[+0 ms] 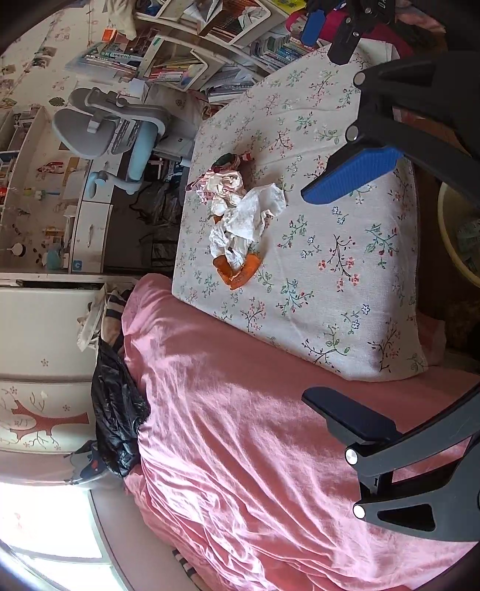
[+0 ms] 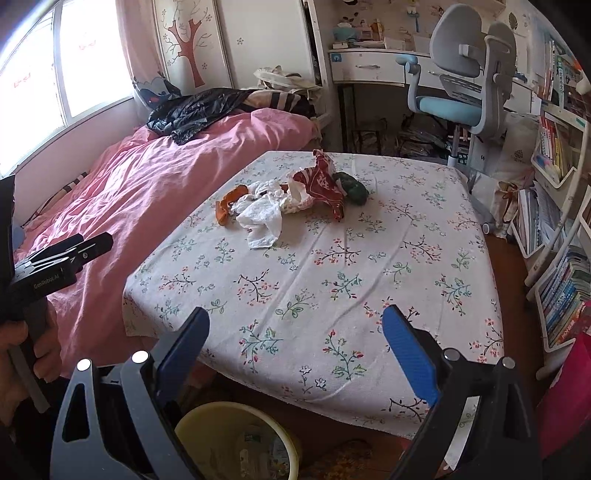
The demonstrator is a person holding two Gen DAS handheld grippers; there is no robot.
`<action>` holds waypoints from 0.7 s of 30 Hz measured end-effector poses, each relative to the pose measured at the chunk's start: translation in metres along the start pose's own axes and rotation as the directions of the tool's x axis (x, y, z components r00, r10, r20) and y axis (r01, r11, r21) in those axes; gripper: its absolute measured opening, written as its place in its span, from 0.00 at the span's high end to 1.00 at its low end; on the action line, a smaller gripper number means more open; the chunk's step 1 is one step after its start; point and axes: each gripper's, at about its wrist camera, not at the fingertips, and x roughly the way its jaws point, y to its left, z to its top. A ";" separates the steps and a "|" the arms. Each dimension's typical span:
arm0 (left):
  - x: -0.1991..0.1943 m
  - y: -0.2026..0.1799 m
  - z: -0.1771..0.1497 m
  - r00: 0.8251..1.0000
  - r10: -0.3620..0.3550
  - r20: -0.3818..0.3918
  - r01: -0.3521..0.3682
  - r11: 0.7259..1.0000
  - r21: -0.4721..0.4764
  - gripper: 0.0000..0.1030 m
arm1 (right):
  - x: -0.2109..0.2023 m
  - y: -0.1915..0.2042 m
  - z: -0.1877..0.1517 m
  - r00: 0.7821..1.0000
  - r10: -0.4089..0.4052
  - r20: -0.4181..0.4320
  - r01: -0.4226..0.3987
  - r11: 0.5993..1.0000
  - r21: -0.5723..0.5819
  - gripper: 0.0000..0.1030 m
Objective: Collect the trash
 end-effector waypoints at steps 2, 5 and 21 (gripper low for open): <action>0.000 0.000 0.000 1.000 0.001 -0.001 -0.001 1.000 0.001 0.07 | 0.000 0.000 0.000 1.000 0.000 0.000 0.000 1.000 0.000 0.12; 0.001 0.000 0.000 1.000 0.002 -0.006 -0.002 1.000 0.001 0.07 | 0.000 0.000 0.000 1.000 0.000 0.000 0.000 1.000 0.000 0.12; 0.002 -0.001 -0.002 1.000 -0.005 -0.002 0.005 1.000 0.004 0.07 | 0.002 0.002 -0.001 1.000 -0.002 -0.002 0.002 1.000 -0.008 0.12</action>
